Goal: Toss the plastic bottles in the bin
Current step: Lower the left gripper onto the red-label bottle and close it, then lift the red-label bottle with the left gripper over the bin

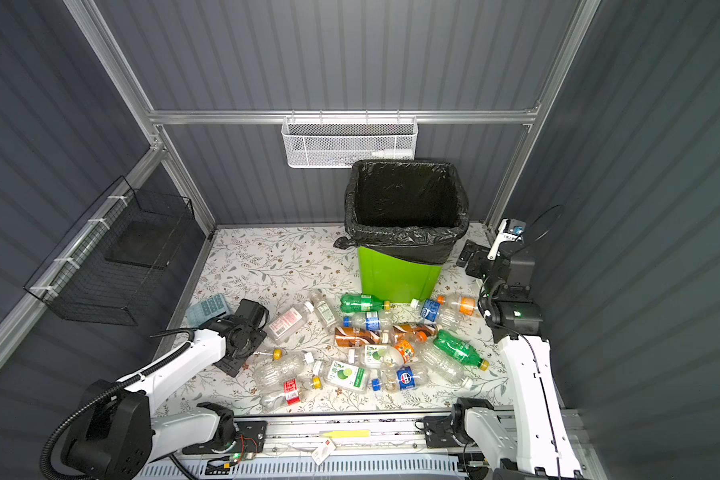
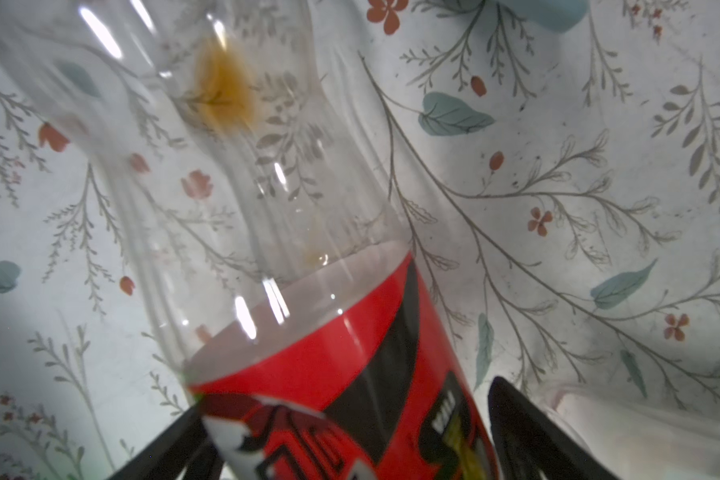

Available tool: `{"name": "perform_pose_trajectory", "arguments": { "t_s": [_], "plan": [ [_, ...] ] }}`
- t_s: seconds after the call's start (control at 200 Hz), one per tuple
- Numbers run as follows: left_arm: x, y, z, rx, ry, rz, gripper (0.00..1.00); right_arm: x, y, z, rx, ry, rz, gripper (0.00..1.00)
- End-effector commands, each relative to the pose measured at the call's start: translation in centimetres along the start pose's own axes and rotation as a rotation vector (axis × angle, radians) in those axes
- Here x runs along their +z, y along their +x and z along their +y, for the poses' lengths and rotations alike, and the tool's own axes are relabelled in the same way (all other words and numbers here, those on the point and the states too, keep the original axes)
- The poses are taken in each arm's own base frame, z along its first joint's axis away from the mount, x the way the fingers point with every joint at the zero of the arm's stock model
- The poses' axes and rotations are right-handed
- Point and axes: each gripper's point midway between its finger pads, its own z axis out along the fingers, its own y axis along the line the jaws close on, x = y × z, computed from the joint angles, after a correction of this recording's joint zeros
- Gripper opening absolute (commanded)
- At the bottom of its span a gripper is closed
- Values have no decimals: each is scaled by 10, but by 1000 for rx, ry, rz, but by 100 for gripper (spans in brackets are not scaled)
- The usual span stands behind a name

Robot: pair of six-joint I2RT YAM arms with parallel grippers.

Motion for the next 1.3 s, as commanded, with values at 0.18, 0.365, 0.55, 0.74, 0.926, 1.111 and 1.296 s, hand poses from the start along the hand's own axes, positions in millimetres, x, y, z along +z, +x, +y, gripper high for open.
{"name": "perform_pose_trajectory", "arguments": {
  "t_s": [0.18, 0.365, 0.55, 0.74, 0.926, 1.111, 1.296],
  "plan": [
    [-1, -1, -3, -50, 46, -2, 78, -2, 3, 0, 2, -6, 7, 99],
    [-16, -13, -10, -101, 131, -51, 70, -3, 5, -1, -1, -2, 8, 99],
    [-66, -55, -37, -118, 311, -206, 65, -3, 3, -4, -2, 12, -1, 99],
    [-174, -127, -92, -23, 546, -475, 65, -4, -4, -5, 8, 16, -35, 99],
    [-329, -186, -158, 92, 924, -792, 64, -8, -12, -4, 23, 5, -66, 99],
    [-456, -198, -205, 205, 1321, -1006, 59, -16, -15, -5, 40, 5, -90, 99],
    [-521, -149, -265, 361, 1607, -1020, 57, -27, -19, -10, 57, 26, -124, 99]
  ]
}}
